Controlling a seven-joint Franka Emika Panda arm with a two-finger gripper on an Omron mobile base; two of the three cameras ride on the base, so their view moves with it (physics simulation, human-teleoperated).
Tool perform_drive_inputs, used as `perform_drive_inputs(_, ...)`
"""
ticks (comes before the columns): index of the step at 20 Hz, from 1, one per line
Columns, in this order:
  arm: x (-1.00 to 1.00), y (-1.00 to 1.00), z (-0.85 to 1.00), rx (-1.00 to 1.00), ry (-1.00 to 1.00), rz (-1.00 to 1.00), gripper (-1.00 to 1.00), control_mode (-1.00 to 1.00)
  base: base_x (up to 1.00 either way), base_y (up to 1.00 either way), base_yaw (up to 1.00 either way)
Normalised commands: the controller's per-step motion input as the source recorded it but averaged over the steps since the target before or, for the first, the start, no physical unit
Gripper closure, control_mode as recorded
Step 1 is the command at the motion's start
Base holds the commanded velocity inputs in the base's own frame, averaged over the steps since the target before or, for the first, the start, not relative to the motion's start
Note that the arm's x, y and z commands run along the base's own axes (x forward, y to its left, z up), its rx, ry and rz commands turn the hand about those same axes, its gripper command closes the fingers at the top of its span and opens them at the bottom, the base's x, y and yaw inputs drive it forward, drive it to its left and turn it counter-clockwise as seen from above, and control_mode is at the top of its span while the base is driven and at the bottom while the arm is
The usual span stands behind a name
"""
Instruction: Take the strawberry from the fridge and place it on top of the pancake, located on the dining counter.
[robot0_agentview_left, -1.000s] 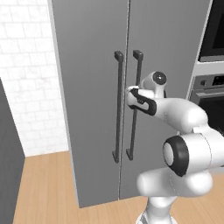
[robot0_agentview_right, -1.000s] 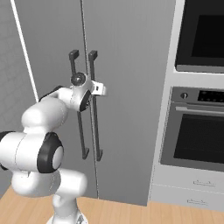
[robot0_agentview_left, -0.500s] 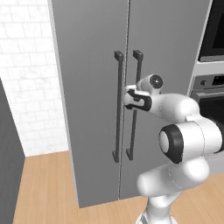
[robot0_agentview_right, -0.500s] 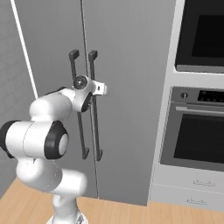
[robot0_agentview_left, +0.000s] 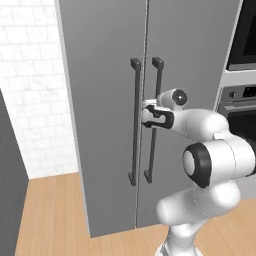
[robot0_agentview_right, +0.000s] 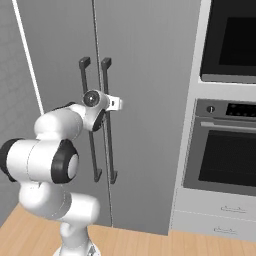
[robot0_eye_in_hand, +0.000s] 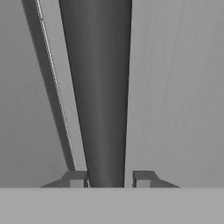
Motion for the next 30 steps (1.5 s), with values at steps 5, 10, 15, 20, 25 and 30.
perform_drive_inputs(5,-0.87,-0.39,0.0,0.0,0.01,-0.02,1.0,-1.0,0.0,0.0,0.0)
perform_drive_inputs(10,-0.98,-0.66,0.03,0.01,0.01,-0.05,1.0,-1.0,0.0,0.0,0.0)
perform_drive_inputs(15,-1.0,-0.93,0.0,0.04,0.03,-0.07,1.0,-1.0,0.0,0.0,0.0)
perform_drive_inputs(20,-0.91,-0.96,0.11,0.04,0.08,-0.07,1.0,-1.0,0.0,0.0,0.0)
perform_drive_inputs(25,-0.7,-0.98,0.36,0.02,0.16,-0.05,-1.0,-1.0,0.0,0.0,0.0)
perform_drive_inputs(30,-0.86,-0.42,0.31,-0.01,0.07,-0.08,-1.0,-1.0,0.0,0.0,0.0)
